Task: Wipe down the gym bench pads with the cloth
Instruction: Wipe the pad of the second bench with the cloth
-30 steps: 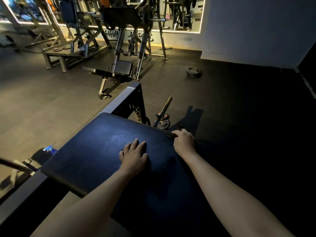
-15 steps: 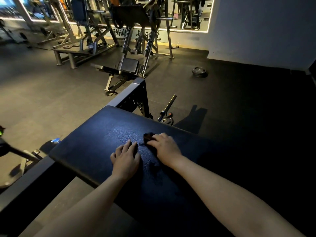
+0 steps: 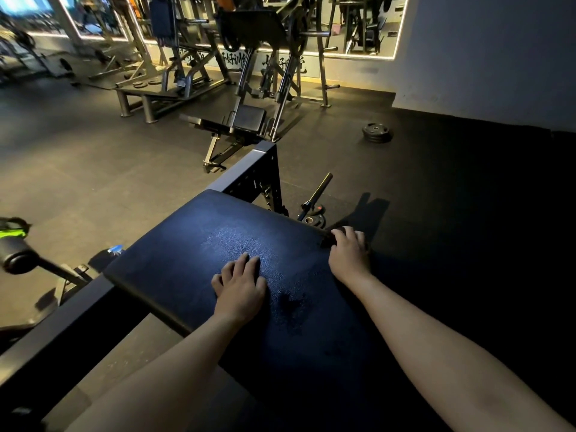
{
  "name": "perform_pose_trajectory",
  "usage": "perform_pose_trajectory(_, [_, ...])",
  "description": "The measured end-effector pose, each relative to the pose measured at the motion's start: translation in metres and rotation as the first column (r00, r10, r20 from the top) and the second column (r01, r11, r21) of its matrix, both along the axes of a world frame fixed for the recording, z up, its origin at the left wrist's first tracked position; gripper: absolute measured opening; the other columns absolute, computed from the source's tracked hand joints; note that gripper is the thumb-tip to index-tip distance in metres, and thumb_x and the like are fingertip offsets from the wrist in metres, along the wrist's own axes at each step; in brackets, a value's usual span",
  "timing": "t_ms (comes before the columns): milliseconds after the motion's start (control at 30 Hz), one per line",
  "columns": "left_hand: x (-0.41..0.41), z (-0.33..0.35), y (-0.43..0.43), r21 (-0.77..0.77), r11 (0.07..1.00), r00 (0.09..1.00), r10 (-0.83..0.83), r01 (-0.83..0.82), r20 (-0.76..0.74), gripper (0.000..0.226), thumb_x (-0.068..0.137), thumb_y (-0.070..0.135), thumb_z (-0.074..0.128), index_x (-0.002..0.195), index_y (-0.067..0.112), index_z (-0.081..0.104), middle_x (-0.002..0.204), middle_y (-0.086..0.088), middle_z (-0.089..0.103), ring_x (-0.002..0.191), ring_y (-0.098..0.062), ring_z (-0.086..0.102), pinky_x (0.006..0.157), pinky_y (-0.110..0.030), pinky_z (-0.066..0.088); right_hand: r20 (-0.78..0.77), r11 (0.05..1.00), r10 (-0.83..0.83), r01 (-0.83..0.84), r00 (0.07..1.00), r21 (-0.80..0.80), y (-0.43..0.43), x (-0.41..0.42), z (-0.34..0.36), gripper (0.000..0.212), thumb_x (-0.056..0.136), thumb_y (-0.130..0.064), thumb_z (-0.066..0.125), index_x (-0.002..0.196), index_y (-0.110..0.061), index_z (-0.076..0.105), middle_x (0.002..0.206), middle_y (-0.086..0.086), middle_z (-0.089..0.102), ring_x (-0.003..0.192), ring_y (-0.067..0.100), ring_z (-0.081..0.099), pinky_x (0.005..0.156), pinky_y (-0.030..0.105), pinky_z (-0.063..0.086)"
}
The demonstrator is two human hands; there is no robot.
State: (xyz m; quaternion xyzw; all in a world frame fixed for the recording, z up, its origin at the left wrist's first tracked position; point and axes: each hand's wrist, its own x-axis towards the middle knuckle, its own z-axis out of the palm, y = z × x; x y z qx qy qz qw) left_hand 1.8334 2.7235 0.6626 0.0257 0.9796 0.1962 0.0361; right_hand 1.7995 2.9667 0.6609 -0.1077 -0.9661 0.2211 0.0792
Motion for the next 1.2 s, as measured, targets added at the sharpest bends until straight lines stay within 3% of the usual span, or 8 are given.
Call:
perform_pose_trajectory(233, [0.003,-0.004,-0.003,0.01,1.0,1.0,0.003,-0.003,-0.016,0.05,0.103,0.042,0.039,0.153,0.033,0.035,0.166,0.004,0.02,0.151,-0.019,0.01,0.118,-0.049,0.007,-0.11,0.959,0.275,-0.281,0.955,-0.043,-0.04,0.037,0.004,0.04,0.089,-0.003,0.044,0.12,-0.02,0.063,0.12,0.008,0.053,0.107,0.029,0.041,0.092,0.041,0.042])
perform_pose_trajectory(400, [0.01,-0.003,-0.007,0.051,0.998,0.999,0.026,-0.023,-0.045,0.045,0.104,0.037,0.044,0.149,0.033,0.043,0.164,0.003,0.028,0.148,-0.023,0.017,0.117,-0.048,0.011,-0.114,0.797,0.603,-0.603,0.79,0.033,-0.093,0.077,0.002,0.031,0.087,-0.014,0.047,0.113,-0.019,0.063,0.107,0.009,0.057,0.091,0.031,0.049,0.082,0.047,0.048])
perform_pose_trajectory(500, [0.019,-0.001,-0.01,0.036,0.998,0.996,0.06,-0.058,-0.066,0.042,0.104,0.037,0.044,0.145,0.035,0.047,0.162,0.007,0.031,0.144,-0.023,0.02,0.115,-0.047,0.012,-0.087,0.765,0.644,-0.642,0.76,0.046,-0.09,0.081,0.007,0.039,0.086,-0.021,0.05,0.124,-0.023,0.058,0.115,0.006,0.054,0.1,0.029,0.048,0.088,0.048,0.046])
perform_pose_trajectory(600, [0.026,0.001,-0.01,0.017,0.997,0.994,0.079,-0.078,-0.069,0.042,0.103,0.038,0.044,0.145,0.036,0.047,0.161,0.01,0.031,0.144,-0.022,0.02,0.114,-0.047,0.012,0.127,0.714,0.676,-0.687,0.726,0.13,-0.065,0.076,0.017,0.064,0.081,-0.038,0.052,0.144,-0.034,0.04,0.144,-0.001,0.036,0.131,0.026,0.027,0.106,0.049,0.024])
perform_pose_trajectory(700, [0.028,0.002,-0.009,0.027,0.996,0.994,0.084,-0.082,-0.068,0.042,0.103,0.038,0.045,0.145,0.037,0.047,0.161,0.009,0.031,0.144,-0.022,0.02,0.114,-0.047,0.013,0.253,0.734,0.644,-0.677,0.722,0.06,-0.041,0.073,0.025,0.073,0.083,-0.031,0.054,0.151,-0.035,0.027,0.157,-0.008,0.013,0.142,0.02,0.004,0.112,0.051,0.011])
perform_pose_trajectory(833, [0.032,0.001,-0.011,0.037,0.997,0.995,0.07,-0.067,-0.075,0.042,0.103,0.039,0.045,0.145,0.037,0.046,0.161,0.009,0.031,0.145,-0.022,0.019,0.114,-0.047,0.011,0.055,0.834,0.551,-0.55,0.833,-0.041,-0.029,0.061,0.014,0.058,0.087,-0.014,0.056,0.144,-0.019,0.046,0.164,-0.007,0.003,0.145,0.024,0.01,0.119,0.046,0.016])
perform_pose_trajectory(1033, [0.05,-0.003,-0.022,0.039,0.998,0.995,0.047,-0.044,-0.089,0.041,0.103,0.041,0.045,0.143,0.037,0.048,0.16,0.011,0.033,0.145,-0.021,0.02,0.113,-0.045,0.01,-0.072,0.978,0.154,-0.162,0.986,-0.13,-0.046,0.04,0.007,0.042,0.09,-0.007,0.05,0.131,-0.009,0.052,0.148,0.009,0.038,0.13,0.029,0.032,0.109,0.038,0.03])
perform_pose_trajectory(1200, [0.07,-0.004,-0.044,0.042,0.999,0.993,0.026,-0.021,-0.119,0.041,0.102,0.044,0.045,0.142,0.039,0.048,0.159,0.012,0.034,0.141,-0.019,0.021,0.111,-0.044,0.011,-0.065,0.975,0.207,-0.211,0.976,-0.068,-0.082,0.069,0.006,0.046,0.09,-0.011,0.053,0.135,-0.017,0.048,0.127,0.01,0.049,0.115,0.03,0.041,0.098,0.039,0.039])
